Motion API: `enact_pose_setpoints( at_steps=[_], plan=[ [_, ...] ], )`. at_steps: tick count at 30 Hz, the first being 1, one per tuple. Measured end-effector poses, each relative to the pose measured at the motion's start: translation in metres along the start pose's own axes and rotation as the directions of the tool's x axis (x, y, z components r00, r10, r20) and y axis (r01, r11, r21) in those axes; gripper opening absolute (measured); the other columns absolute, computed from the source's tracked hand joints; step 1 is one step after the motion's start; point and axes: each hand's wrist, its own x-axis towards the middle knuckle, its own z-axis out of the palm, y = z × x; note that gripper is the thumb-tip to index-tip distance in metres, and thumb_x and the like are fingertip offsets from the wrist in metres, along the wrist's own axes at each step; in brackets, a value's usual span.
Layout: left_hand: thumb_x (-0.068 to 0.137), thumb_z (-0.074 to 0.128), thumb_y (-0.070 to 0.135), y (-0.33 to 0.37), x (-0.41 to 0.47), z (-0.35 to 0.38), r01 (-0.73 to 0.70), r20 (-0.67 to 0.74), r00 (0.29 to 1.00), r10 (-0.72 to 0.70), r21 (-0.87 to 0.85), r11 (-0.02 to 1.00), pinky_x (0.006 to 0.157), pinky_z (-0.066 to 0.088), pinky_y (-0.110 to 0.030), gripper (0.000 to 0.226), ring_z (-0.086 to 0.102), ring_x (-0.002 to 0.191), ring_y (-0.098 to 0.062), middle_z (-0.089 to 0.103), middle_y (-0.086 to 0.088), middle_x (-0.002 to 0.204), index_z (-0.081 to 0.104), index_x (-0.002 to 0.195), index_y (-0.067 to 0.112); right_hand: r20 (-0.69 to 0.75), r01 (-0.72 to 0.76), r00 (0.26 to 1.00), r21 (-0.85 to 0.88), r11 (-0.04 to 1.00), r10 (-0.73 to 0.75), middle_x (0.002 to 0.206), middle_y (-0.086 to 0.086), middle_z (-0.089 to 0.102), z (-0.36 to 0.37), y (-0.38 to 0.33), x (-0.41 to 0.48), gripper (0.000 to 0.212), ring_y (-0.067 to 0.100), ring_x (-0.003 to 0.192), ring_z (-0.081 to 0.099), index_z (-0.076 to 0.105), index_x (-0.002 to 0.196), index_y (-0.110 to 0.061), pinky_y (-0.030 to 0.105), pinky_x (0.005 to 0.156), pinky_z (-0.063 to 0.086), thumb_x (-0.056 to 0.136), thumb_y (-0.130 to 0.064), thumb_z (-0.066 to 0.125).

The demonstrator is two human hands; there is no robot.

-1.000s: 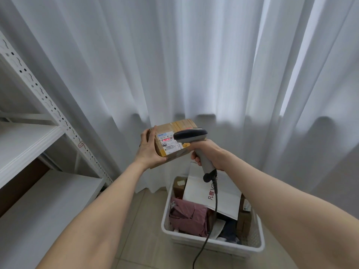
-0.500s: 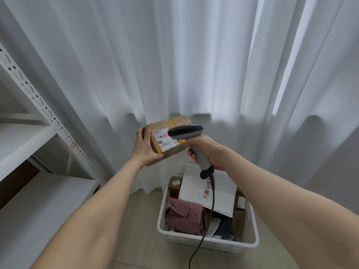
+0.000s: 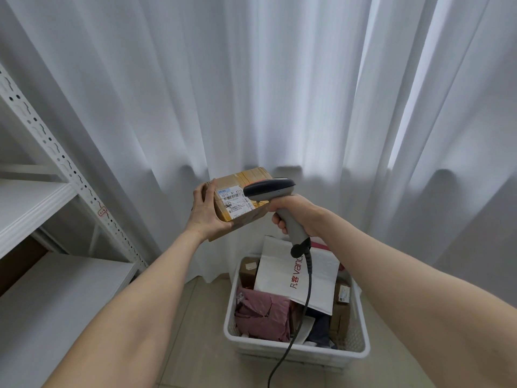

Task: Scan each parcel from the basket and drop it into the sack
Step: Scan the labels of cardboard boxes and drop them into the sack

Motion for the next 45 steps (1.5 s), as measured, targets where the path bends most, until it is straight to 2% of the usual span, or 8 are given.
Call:
enact_pose_setpoints(
  at_steps=[7, 18, 21, 28, 32, 38, 41, 45],
  plan=[
    [0.061, 0.087, 0.034, -0.004, -0.005, -0.005, 0.046, 0.002, 0.999, -0.046, -0.045, 0.998, 0.111, 0.035, -0.041, 0.119, 0.022, 0.140, -0.027, 0.007, -0.004, 0.150, 0.009, 0.150, 0.022, -0.002, 0.001, 1.000, 0.010, 1.000, -0.001, 0.065, 0.004, 0.064, 0.011, 0.001, 0.004, 0.011, 0.011, 0.053, 0.051, 0.061, 0.103, -0.012, 0.023, 0.053, 0.046, 0.093, -0.015, 0.058],
    [0.068, 0.082, 0.043, -0.030, -0.068, -0.028, 0.357, 0.068, 0.934, -0.351, -0.210, 0.910, 0.111, 0.034, -0.044, 0.112, 0.028, 0.137, -0.026, 0.015, -0.003, 0.151, 0.010, 0.152, 0.024, -0.285, -0.099, 0.944, 0.231, 0.968, 0.165, 0.085, 0.011, 0.065, 0.073, 0.041, 0.032, 0.031, 0.021, 0.068, 0.060, 0.059, 0.109, -0.006, 0.035, 0.063, 0.053, 0.082, -0.016, 0.073],
    [0.075, 0.075, 0.047, -0.035, -0.100, -0.042, 0.487, 0.054, 0.867, -0.495, -0.301, 0.820, 0.109, 0.031, -0.042, 0.101, 0.030, 0.137, -0.027, 0.021, -0.008, 0.151, 0.015, 0.152, 0.022, -0.285, -0.120, 0.940, 0.233, 0.965, 0.186, 0.085, 0.009, 0.064, 0.091, 0.051, 0.026, 0.032, 0.024, 0.074, 0.061, 0.057, 0.108, -0.007, 0.045, 0.082, 0.057, 0.083, -0.016, 0.074],
    [0.070, 0.057, 0.073, -0.034, -0.214, -0.078, 0.642, 0.026, 0.687, -0.726, -0.490, 0.590, 0.100, 0.044, -0.048, 0.095, 0.047, 0.123, -0.030, 0.045, -0.005, 0.141, 0.032, 0.145, 0.020, -0.182, -0.146, 0.967, 0.172, 0.974, 0.177, 0.105, 0.014, 0.061, 0.134, 0.081, -0.030, 0.034, 0.031, 0.099, 0.060, 0.049, 0.111, -0.011, 0.048, 0.093, 0.052, 0.085, -0.017, 0.071],
    [0.073, 0.052, 0.074, -0.030, -0.289, -0.097, 0.665, -0.005, 0.596, -0.803, -0.557, 0.497, 0.092, 0.047, -0.045, 0.074, 0.053, 0.105, -0.026, 0.056, -0.005, 0.119, 0.045, 0.126, 0.022, -0.121, -0.156, 0.977, 0.153, 0.976, 0.175, 0.107, 0.012, 0.058, 0.166, 0.098, -0.074, 0.043, 0.031, 0.105, 0.056, 0.049, 0.118, -0.009, 0.045, 0.094, 0.049, 0.084, -0.018, 0.074],
    [0.054, 0.049, 0.086, -0.036, -0.399, -0.137, 0.733, -0.007, 0.415, -0.910, -0.590, 0.339, 0.096, 0.045, -0.050, 0.095, 0.051, 0.110, -0.029, 0.053, -0.007, 0.123, 0.043, 0.126, 0.026, 0.058, -0.210, 0.977, 0.114, 0.971, 0.204, 0.095, 0.010, 0.058, 0.233, 0.117, -0.128, 0.043, 0.027, 0.091, 0.058, 0.048, 0.117, -0.010, 0.041, 0.084, 0.051, 0.084, -0.018, 0.074],
    [0.045, 0.052, 0.087, -0.045, -0.448, -0.153, 0.763, -0.022, 0.302, -0.953, -0.594, 0.255, 0.093, 0.046, -0.049, 0.104, 0.049, 0.112, -0.031, 0.047, -0.009, 0.127, 0.041, 0.128, 0.027, 0.154, -0.239, 0.963, 0.099, 0.966, 0.222, 0.112, 0.017, 0.064, 0.277, 0.125, -0.154, 0.047, 0.034, 0.105, 0.062, 0.052, 0.121, -0.006, 0.049, 0.094, 0.052, 0.081, -0.018, 0.076],
    [0.062, 0.064, 0.074, -0.060, -0.513, -0.164, 0.761, -0.060, 0.189, -0.980, -0.622, 0.185, 0.076, 0.044, -0.039, 0.087, 0.048, 0.102, -0.027, 0.041, -0.010, 0.125, 0.040, 0.127, 0.022, 0.253, -0.278, 0.935, 0.080, 0.957, 0.250, 0.104, 0.018, 0.068, 0.337, 0.141, -0.183, 0.044, 0.031, 0.089, 0.067, 0.054, 0.120, -0.003, 0.044, 0.078, 0.058, 0.082, -0.013, 0.075]
  ],
)
